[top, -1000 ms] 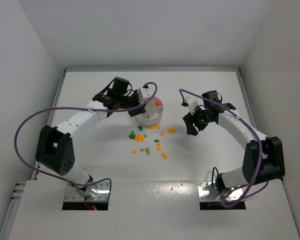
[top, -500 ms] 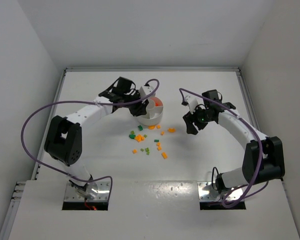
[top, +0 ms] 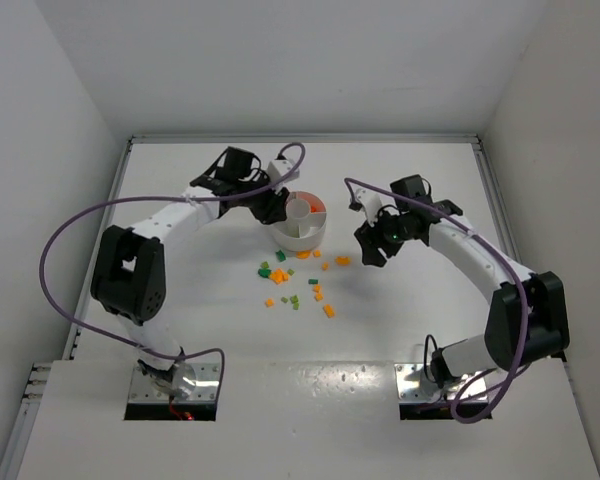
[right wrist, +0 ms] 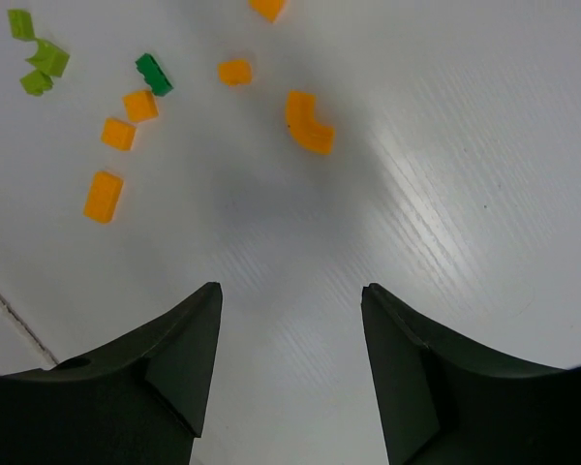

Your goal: Sort the legos into containers by color

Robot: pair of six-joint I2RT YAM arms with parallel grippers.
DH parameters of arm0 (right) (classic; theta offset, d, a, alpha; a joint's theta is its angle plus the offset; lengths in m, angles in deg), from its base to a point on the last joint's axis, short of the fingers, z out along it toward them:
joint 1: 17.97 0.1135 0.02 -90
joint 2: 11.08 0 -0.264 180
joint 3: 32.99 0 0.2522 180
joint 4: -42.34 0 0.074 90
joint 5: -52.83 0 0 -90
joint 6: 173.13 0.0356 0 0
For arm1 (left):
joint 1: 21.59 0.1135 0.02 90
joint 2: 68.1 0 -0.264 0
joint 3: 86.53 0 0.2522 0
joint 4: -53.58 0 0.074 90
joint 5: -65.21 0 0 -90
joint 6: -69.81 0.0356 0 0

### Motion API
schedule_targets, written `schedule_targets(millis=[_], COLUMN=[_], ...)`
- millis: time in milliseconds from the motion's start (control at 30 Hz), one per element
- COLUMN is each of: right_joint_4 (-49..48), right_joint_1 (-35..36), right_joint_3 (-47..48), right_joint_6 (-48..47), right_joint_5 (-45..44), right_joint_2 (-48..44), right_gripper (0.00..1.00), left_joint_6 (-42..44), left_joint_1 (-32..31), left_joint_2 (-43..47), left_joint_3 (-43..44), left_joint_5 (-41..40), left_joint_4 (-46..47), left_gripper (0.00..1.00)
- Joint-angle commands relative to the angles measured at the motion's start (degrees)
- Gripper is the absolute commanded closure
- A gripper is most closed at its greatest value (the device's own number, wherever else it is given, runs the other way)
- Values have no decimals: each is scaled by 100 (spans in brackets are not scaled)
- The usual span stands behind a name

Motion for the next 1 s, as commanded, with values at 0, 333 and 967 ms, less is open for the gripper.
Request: schedule_targets(millis=[0,333,967], right_joint_4=[-83,-224,-1243], right_joint_1=[356,1850,3028], right_joint_3=[444,901,848], right_joint_6=[-96,429,177], right_joint_5=[176,-185,-483], right_joint_2=[99,1109,1902], right_gripper=[40,44,45], left_joint_6=[-797,-1985,-2381], left_joint_1=[555,2068,2894], left_joint_2=[436,1472,2475], left_joint_3=[106,-518,-1390], left_joint_5=[273,529,1091], left_joint_4=[404,-113,-8], left_gripper=[58,47,20])
